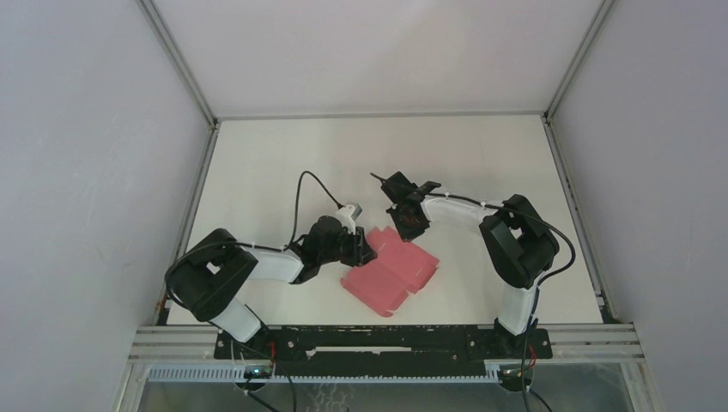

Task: Fold the paper box
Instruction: Fold the paper box at the center of the board.

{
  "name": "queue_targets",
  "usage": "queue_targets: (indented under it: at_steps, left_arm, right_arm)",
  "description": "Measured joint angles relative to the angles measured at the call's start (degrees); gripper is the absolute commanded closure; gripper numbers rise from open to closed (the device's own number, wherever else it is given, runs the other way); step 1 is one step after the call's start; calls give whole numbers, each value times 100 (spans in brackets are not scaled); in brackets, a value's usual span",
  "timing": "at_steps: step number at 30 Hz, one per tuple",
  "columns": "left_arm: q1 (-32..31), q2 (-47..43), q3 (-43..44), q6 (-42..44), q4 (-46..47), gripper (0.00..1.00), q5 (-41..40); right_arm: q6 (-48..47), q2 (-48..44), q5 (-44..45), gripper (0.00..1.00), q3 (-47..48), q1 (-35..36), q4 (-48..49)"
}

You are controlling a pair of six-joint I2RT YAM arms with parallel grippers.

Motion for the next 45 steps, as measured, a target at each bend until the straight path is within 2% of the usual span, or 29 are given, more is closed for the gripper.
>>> queue_targets:
  at_steps: [8, 21, 29, 36, 42, 45]
  left_arm:
    - [-332, 35, 334, 223, -581, 64, -470]
    - [-1281, 101, 1191, 599, -2135, 67, -1871]
    - [-1808, 199, 1602, 525, -2981, 68, -3064]
    - [-2201, 332, 1967, 85, -3526, 67, -4162]
    - [-2221, 339, 1965, -275, -3652, 68, -4583]
    - [-2223, 328, 1952, -409, -3679, 68, -4760]
  right_arm:
    - [33, 15, -17, 100, 0, 0, 17]
    - [107, 83, -55, 100, 0, 0, 116]
    - [249, 101, -125, 100, 2, -2, 195]
    - [426, 116, -251, 100, 2, -11, 321]
    - [503, 125, -402, 62, 2, -7, 487]
    - [509, 125, -457, 48, 0, -9, 581]
